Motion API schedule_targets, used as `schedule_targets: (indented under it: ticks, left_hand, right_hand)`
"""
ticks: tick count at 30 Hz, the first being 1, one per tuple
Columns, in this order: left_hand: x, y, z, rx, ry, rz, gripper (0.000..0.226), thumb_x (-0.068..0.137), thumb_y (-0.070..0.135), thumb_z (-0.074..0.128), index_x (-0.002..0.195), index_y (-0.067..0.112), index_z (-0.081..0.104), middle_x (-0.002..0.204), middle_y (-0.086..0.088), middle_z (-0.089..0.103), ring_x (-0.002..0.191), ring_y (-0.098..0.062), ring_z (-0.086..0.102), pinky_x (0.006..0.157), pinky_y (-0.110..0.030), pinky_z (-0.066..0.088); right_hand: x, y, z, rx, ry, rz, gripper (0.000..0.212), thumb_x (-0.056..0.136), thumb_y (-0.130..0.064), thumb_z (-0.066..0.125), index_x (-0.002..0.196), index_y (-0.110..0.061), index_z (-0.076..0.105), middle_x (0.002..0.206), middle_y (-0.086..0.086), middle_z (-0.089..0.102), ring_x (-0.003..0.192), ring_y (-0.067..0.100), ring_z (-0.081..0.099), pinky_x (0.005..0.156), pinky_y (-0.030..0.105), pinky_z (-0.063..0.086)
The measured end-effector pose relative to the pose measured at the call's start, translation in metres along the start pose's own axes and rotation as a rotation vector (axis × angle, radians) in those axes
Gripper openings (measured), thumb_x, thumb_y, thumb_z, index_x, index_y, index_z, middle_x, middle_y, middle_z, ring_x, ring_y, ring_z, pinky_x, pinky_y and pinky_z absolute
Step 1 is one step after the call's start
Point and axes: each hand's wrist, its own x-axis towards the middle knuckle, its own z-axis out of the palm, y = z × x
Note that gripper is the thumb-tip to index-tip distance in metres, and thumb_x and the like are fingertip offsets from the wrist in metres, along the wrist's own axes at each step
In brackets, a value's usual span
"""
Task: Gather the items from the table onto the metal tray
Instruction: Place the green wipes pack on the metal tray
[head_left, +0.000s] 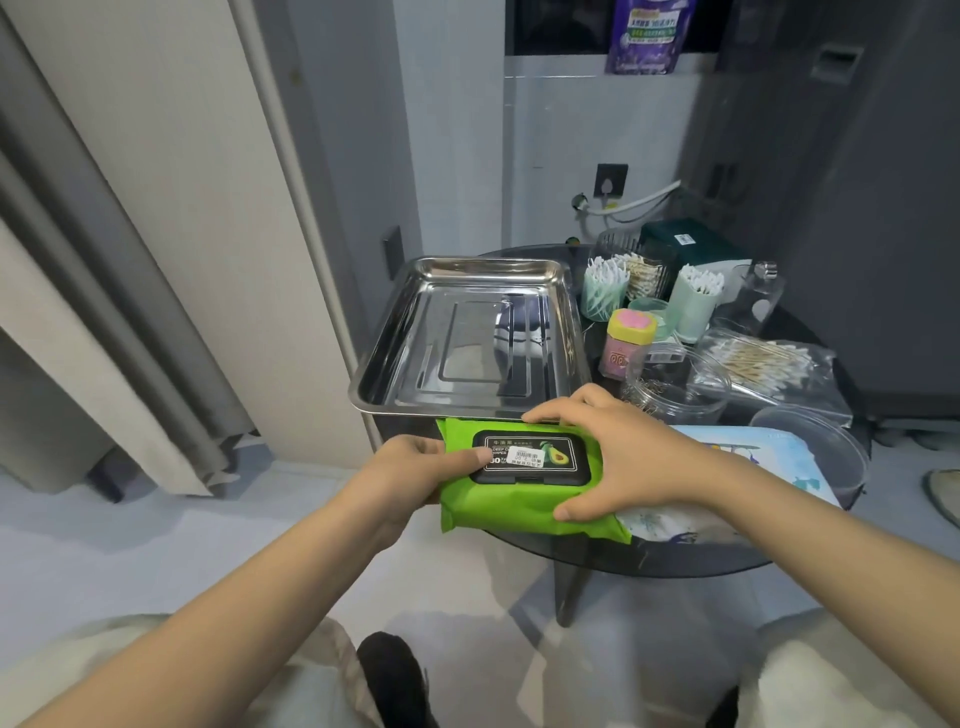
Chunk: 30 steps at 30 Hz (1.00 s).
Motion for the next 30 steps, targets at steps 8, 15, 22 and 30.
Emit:
schedule_targets:
  ticks: [8,15,22,30]
  left_hand:
    - [-0.003,0.0,0.0,-0.047,-0.034,-0.024,0.078,0.058,0.031,0.087,0.121,-0.002,0.055,0.103,-0.017,0.071,0.073,-0.022,0.067,0.067,-0.031,0.055]
    - [-0.009,0.001,0.01,-0.188,-0.06,-0.035,0.044,0.077,0.023,0.074,0.112,0.014,0.049,0.099,-0.004,0.064,0.08,-0.018,0.066,0.066,-0.037,0.058]
    - [-0.015,0.023,-0.001,-0.245,-0.068,0.09,0.028,0.078,0.02,0.07,0.103,0.018,0.056,0.088,-0.002,0.071,0.071,-0.015,0.068,0.069,-0.039,0.058]
    - [0.027,0.07,-0.012,-0.317,-0.065,0.221,0.04,0.085,0.02,0.065,0.121,0.006,0.056,0.104,-0.01,0.069,0.08,-0.021,0.068,0.068,-0.044,0.061]
  right_hand:
    - [-0.001,-0.005,0.001,0.058,0.018,-0.05,0.08,0.057,-0.042,0.082,0.126,-0.047,0.043,0.11,-0.009,0.04,0.107,0.007,0.049,0.095,0.028,0.044]
    - [0.001,-0.005,-0.003,0.214,-0.008,-0.051,0.077,0.06,-0.033,0.085,0.126,-0.043,0.046,0.108,-0.013,0.04,0.108,-0.001,0.046,0.097,0.02,0.041]
    - [-0.004,-0.018,-0.029,0.315,0.104,-0.079,0.068,0.06,-0.032,0.086,0.119,-0.042,0.053,0.118,-0.01,0.043,0.113,-0.005,0.047,0.097,0.009,0.037]
    - [0.037,-0.012,-0.053,0.288,0.331,0.015,0.069,0.065,-0.039,0.081,0.126,-0.042,0.048,0.134,-0.006,0.037,0.123,0.006,0.039,0.1,0.018,0.029]
